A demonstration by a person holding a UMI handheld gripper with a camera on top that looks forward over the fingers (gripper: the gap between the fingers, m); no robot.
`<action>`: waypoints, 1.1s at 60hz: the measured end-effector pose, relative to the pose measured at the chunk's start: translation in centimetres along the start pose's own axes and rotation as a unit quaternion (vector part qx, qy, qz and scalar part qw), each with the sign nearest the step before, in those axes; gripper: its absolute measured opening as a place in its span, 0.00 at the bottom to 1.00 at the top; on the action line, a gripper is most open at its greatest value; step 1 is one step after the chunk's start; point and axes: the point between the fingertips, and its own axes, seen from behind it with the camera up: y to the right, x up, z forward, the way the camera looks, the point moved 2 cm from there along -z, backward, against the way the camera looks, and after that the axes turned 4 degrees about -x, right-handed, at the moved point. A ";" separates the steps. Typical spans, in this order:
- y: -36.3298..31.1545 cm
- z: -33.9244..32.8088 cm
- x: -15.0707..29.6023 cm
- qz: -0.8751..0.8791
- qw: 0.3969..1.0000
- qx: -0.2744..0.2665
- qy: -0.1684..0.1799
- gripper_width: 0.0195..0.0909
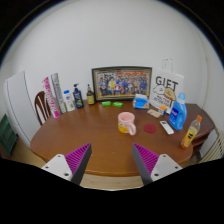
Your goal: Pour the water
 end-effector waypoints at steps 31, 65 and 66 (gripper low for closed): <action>35.9 5.0 -4.4 0.046 0.990 -0.119 0.057 0.91; 43.9 18.5 -4.7 0.038 0.992 -0.095 0.074 0.51; 43.8 18.5 -4.7 0.041 0.992 -0.093 0.076 0.49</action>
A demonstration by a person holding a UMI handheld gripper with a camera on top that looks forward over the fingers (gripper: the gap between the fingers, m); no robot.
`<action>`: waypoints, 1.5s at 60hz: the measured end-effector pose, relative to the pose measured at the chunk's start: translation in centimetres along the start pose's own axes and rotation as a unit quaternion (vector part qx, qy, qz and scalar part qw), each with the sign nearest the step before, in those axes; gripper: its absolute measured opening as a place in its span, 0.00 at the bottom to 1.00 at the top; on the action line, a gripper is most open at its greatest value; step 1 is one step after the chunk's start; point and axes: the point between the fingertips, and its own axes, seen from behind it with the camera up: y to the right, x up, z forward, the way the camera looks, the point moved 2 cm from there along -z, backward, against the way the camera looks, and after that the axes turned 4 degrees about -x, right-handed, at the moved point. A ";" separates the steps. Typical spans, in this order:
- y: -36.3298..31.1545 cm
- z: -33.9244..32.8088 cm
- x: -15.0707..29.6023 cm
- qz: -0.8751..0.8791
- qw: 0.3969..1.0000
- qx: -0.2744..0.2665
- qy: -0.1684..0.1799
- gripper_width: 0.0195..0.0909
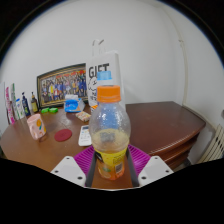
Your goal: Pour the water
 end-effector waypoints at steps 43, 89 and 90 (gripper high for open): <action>-3.8 -0.9 8.9 -0.171 0.978 -0.117 0.025 0.12; -27.2 9.8 17.5 -0.812 0.548 -0.195 0.042 0.12; -27.5 9.8 17.3 -0.818 0.539 -0.197 0.040 0.12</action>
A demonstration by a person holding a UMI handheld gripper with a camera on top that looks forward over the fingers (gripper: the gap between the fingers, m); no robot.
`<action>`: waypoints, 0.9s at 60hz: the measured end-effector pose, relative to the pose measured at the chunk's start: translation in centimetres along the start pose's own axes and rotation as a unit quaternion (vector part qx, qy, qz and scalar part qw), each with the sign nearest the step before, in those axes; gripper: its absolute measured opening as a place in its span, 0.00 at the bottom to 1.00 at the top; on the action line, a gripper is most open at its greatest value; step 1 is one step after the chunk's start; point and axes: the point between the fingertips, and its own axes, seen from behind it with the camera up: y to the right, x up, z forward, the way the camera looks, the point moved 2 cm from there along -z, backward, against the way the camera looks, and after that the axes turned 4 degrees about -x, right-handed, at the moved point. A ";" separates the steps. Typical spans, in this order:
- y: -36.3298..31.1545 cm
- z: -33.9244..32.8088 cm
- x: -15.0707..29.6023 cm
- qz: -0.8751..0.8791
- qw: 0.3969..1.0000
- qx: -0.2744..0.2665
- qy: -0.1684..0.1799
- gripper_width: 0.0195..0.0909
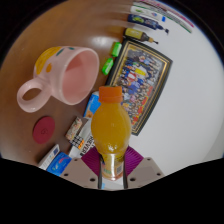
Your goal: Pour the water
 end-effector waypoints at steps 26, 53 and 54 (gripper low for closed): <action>0.1 -0.7 -0.3 0.134 0.990 0.045 0.016 0.12; -3.3 0.0 -1.2 0.734 0.647 0.207 -0.001 0.12; -3.5 -0.4 -0.6 0.745 0.635 0.206 -0.006 0.11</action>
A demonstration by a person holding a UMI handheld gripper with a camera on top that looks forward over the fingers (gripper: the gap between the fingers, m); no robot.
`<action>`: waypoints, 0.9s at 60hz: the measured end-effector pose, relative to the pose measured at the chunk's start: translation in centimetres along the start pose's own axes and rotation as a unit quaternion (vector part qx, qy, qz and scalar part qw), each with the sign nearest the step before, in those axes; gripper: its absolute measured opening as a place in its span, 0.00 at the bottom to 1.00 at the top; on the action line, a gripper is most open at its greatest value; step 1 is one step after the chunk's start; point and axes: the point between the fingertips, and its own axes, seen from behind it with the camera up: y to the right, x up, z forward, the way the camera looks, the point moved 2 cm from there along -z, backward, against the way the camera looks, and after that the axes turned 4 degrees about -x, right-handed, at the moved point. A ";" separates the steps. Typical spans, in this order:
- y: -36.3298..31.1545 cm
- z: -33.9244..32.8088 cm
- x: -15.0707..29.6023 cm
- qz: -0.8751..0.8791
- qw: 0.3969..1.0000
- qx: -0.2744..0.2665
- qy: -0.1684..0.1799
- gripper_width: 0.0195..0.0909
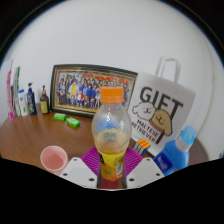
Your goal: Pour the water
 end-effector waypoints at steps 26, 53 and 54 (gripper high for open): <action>0.5 3.9 -8.1 0.086 0.996 0.025 -0.009 0.14; 0.2 2.0 -9.6 0.095 0.994 -0.004 -0.061 0.95; 0.2 1.6 -9.6 0.092 0.994 -0.007 -0.065 0.92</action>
